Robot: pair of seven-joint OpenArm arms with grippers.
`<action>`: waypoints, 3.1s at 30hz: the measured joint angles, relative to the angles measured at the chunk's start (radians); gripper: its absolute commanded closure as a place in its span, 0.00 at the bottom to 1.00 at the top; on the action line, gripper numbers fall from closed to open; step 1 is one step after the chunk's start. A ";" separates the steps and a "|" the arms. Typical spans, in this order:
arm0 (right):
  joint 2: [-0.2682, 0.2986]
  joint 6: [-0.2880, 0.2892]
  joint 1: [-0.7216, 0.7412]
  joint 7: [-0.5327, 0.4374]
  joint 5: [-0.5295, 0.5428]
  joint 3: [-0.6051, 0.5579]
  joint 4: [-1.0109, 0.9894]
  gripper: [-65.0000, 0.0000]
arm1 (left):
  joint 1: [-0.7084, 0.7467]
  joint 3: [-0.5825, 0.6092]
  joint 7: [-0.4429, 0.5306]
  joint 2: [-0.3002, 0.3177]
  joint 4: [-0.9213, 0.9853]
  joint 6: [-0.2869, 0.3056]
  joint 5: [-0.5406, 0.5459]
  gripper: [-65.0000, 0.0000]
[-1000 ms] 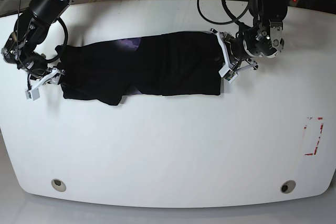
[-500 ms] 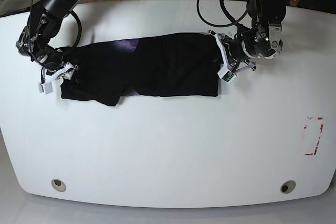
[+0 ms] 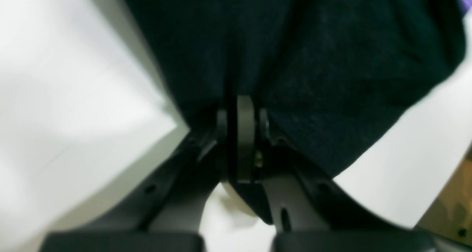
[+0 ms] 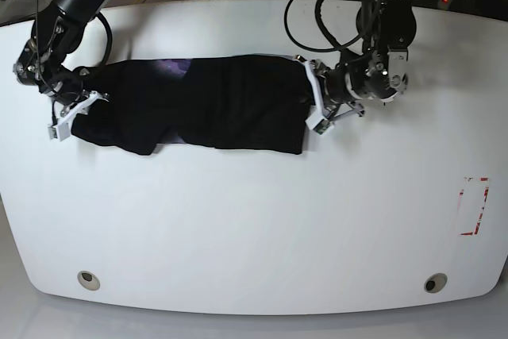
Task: Fold the T-shirt properly
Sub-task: 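Fold the strip end with the right gripper toward the left gripper, then press and tuck the folded bundle with both grippers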
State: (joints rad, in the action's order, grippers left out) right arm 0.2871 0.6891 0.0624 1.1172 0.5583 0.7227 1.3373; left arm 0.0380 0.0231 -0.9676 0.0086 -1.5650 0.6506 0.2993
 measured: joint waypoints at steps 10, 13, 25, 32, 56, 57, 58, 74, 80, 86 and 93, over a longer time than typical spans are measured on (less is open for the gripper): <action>-0.029 0.003 -0.041 0.192 0.030 -0.006 0.507 1.00 | -0.106 0.116 0.043 -0.117 0.167 -0.093 -0.055 1.00; -0.088 0.004 -0.066 0.213 0.067 -0.014 0.580 1.00 | -0.123 0.123 0.042 -0.156 0.201 -0.093 -0.076 1.00; -0.253 0.003 -0.061 0.187 0.012 -0.177 0.539 1.00 | -0.136 0.197 0.049 -0.163 0.226 -0.090 -0.082 1.00; -0.291 0.003 -0.035 0.139 0.000 -0.192 0.412 1.00 | -0.135 0.194 0.049 -0.161 0.226 -0.090 -0.078 1.00; -0.261 0.004 -0.062 0.124 0.008 -0.359 0.583 0.17 | -0.138 0.195 0.049 -0.154 0.226 -0.089 -0.073 1.00; -0.246 0.004 -0.068 0.119 0.011 -0.353 0.592 0.17 | -0.138 0.195 0.049 -0.153 0.226 -0.089 -0.071 1.00; -0.234 0.004 -0.072 0.117 0.011 -0.348 0.595 0.17 | -0.138 0.195 0.049 -0.151 0.225 -0.089 -0.070 1.00; -0.150 0.003 -0.166 0.090 -0.002 -0.556 0.591 0.17 | -0.087 -0.026 0.016 -0.015 -0.047 0.042 -0.101 1.00; -0.159 0.008 -0.171 0.031 -0.043 -0.640 0.591 0.17 | -0.038 -0.077 0.018 0.071 -0.099 0.043 -0.100 1.00; -0.202 0.008 -0.166 -0.029 -0.229 -0.756 0.591 0.17 | -0.008 -0.137 0.017 0.066 -0.133 0.043 -0.096 1.00; -0.234 0.010 -0.140 -0.096 -0.354 -0.906 0.551 0.17 | -0.018 -0.193 0.063 0.073 -0.085 0.046 -0.108 1.00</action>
State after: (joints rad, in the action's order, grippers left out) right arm 0.0532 0.6994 -0.0772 1.0210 0.2039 -0.1829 1.8881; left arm 0.0196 -0.1703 -0.9051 0.0814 -1.6505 0.6964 0.1913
